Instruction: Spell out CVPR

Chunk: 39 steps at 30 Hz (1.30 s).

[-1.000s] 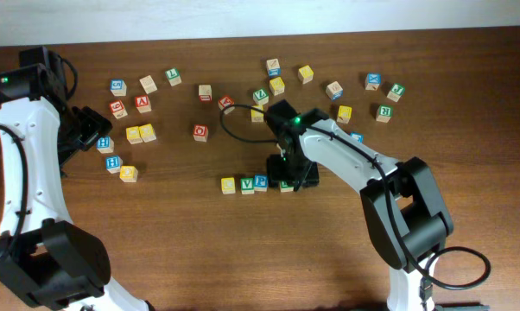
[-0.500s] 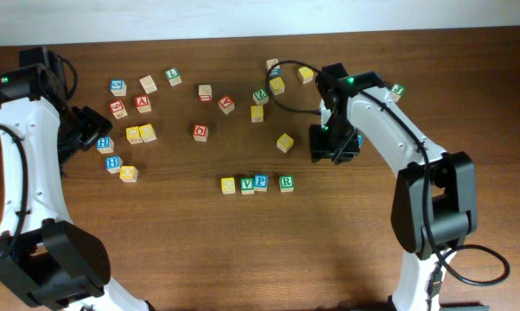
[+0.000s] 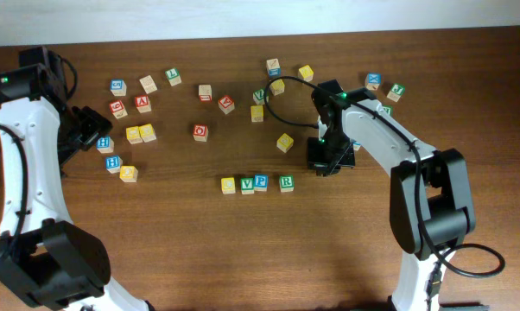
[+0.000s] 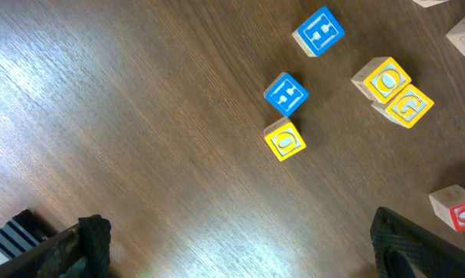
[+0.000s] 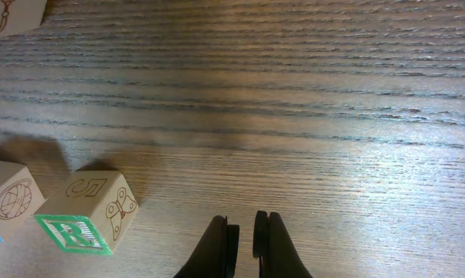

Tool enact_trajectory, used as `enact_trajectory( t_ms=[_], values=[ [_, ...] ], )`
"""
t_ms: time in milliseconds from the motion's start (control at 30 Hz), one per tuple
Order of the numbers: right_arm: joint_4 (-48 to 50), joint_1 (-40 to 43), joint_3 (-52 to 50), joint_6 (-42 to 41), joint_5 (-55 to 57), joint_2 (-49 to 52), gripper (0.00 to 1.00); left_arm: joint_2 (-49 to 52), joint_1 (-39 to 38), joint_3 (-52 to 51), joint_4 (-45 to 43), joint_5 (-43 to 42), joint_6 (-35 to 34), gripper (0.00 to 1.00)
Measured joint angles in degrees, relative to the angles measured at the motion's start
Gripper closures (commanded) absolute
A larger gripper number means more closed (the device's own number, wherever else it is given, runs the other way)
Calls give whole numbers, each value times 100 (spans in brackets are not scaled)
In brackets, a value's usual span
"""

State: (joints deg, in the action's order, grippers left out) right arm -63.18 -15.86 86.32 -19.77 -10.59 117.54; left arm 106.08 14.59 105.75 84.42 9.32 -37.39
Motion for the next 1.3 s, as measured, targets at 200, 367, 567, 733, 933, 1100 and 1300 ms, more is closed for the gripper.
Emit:
enact_trajectory(
  t_ms=[200,367,567,733,933,1100,1300],
  values=[
    [15,13,0,-153,17,0,96,0,0,0,76,-498,0,1],
    [50,13,0,-214,17,0,96,-7,-575,-444,293,-1241,402,1],
    [63,17,-4,-232,20,0,96,22,-1412,-992,-396,-1204,516,100],
    [44,-2,-15,-232,-9,0,96,-2,-2092,-2492,-2041,-1126,551,100],
    [254,-382,-236,-522,-116,0,96,33,-2677,-3624,-3451,-1126,544,100],
    [402,-411,-645,-616,-382,0,96,214,-3075,-3646,-3633,-1215,455,100],
    [730,-435,-702,-645,-656,2,96,343,-3178,-3659,-3731,-1314,433,100]
  ],
)
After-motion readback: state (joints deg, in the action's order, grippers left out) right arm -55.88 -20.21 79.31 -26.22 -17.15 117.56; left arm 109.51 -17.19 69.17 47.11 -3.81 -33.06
